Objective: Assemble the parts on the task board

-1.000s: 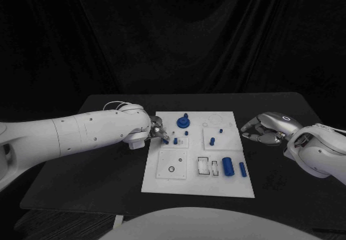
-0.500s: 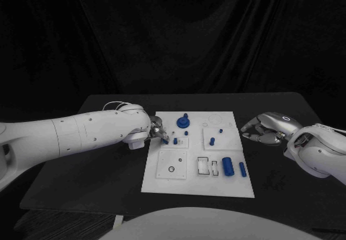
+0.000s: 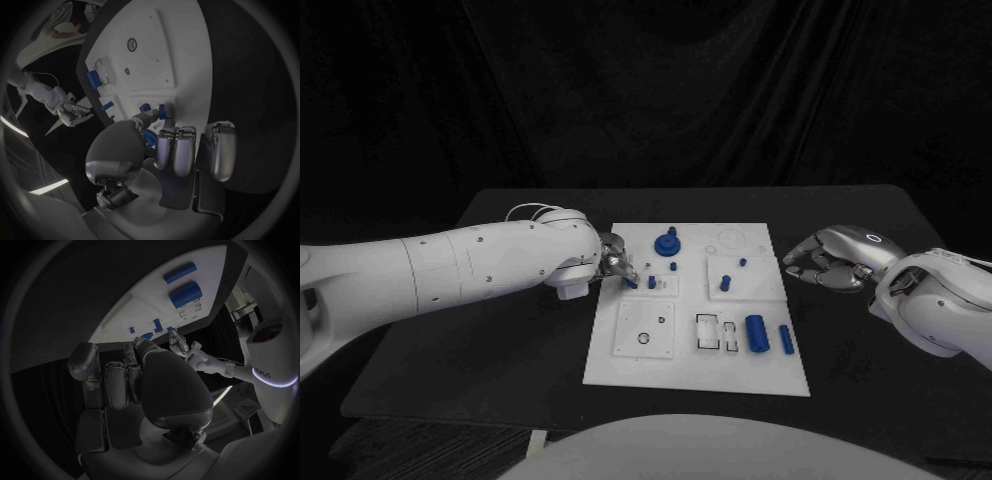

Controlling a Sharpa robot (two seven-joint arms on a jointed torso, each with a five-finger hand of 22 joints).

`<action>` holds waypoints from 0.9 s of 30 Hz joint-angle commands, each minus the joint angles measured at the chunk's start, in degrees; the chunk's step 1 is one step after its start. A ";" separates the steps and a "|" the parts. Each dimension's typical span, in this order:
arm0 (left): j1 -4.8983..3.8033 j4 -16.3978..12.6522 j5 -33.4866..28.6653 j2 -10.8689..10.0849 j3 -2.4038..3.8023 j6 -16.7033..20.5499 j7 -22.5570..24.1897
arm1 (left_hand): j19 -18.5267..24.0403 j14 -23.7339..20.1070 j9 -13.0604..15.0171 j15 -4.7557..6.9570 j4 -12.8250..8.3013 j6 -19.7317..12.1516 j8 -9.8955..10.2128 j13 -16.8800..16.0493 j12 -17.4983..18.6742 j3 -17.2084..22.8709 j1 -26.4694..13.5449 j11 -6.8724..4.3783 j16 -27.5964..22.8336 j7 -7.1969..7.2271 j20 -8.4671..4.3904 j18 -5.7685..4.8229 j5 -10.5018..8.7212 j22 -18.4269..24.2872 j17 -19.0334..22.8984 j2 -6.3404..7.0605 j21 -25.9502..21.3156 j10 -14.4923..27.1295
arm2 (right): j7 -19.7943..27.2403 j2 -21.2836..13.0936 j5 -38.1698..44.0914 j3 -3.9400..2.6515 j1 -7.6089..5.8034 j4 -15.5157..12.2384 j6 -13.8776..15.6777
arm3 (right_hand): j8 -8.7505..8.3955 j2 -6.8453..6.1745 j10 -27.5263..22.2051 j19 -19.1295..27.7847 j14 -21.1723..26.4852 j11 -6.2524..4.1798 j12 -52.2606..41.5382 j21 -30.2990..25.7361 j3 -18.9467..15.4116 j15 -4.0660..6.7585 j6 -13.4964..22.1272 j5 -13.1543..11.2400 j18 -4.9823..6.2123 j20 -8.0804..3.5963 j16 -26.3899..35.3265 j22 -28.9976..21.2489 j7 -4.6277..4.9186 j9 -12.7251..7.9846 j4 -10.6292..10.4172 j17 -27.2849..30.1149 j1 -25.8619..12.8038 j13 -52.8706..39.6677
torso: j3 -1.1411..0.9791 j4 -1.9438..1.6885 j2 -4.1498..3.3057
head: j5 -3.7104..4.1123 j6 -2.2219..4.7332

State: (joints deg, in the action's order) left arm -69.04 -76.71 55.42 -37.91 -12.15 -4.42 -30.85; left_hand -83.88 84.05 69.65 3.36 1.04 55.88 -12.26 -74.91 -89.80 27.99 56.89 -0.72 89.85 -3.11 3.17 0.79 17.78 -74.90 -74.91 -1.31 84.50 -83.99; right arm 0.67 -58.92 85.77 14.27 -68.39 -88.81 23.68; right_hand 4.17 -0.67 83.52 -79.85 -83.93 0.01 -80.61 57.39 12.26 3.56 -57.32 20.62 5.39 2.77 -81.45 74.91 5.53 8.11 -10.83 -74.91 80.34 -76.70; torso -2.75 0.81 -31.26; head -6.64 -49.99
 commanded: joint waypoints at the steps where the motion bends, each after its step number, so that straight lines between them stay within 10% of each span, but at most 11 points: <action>1: 0.37 -0.17 -0.22 -0.03 -0.17 -1.30 -0.16 | -1.99 5.95 0.09 0.11 0.01 0.28 -0.03 -15.09 -0.20 -0.06 -0.06 -0.10 0.15 0.26 -0.14 0.86 -0.13 -12.40 -15.09 0.20 -0.21 -6.01 | -1.20 -0.05 0.11 -0.03 0.14 -0.01 -0.38 | -0.11 0.09 -0.23 0.41 -3.25 0.03 0.10 -0.34 0.31 -0.11 -0.05 0.20 0.43 0.15 0.20 7.33 0.14 0.02 0.12 -7.26 0.67 -4.50 | -0.02 0.00 -0.03 | -0.04 -0.01; 12: 0.37 0.37 -0.22 0.37 -0.17 -1.68 0.04 | -1.95 5.95 0.13 0.13 0.06 0.47 -0.10 -15.09 -0.20 -0.32 -0.19 -0.11 0.15 0.26 -0.16 0.87 -0.45 -12.39 -15.09 0.38 -0.28 -6.01 | -1.31 -0.01 0.11 -0.03 0.15 -0.03 -0.48 | -0.11 0.10 -0.29 0.42 -3.23 0.04 0.17 -0.39 0.44 -0.11 -0.05 0.26 0.44 0.15 0.26 7.32 0.15 0.02 0.23 -7.21 0.76 -4.43 | -0.03 0.05 -0.04 | -0.10 -0.01; 27: 0.38 1.36 -0.22 0.79 -0.17 -2.69 -0.66 | -1.59 5.95 -1.35 -0.46 8.02 0.94 1.73 -15.09 -0.20 -11.08 -6.56 0.61 0.15 -0.52 0.34 1.03 -14.30 -12.32 -15.09 1.35 -1.15 -6.01 | -1.44 -0.05 0.11 -0.03 0.15 -0.05 -0.60 | -0.10 0.10 -0.29 0.44 -3.23 0.05 0.17 -0.47 0.50 -0.11 -0.08 0.29 0.45 0.14 0.28 7.30 0.16 0.03 0.30 -7.18 0.80 -4.43 | 0.01 0.02 0.03 | 0.12 -0.01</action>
State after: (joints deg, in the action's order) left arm -68.96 -75.35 55.41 -37.19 -12.12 -5.29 -30.97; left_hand -83.88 84.05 68.37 3.36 8.95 56.72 -10.69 -74.90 -89.80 17.38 50.86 -0.43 89.85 -3.28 3.17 0.79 3.69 -74.90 -74.91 0.19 83.60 -84.00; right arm 0.31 -58.92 85.77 14.27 -68.37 -88.83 23.40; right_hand 4.17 -0.46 83.52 -79.85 -83.92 0.01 -80.83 57.12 12.49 3.55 -57.32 20.60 5.39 2.78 -81.46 74.95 5.53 8.11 -10.59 -74.91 80.54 -77.07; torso -2.74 0.88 -31.27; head -6.54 -49.99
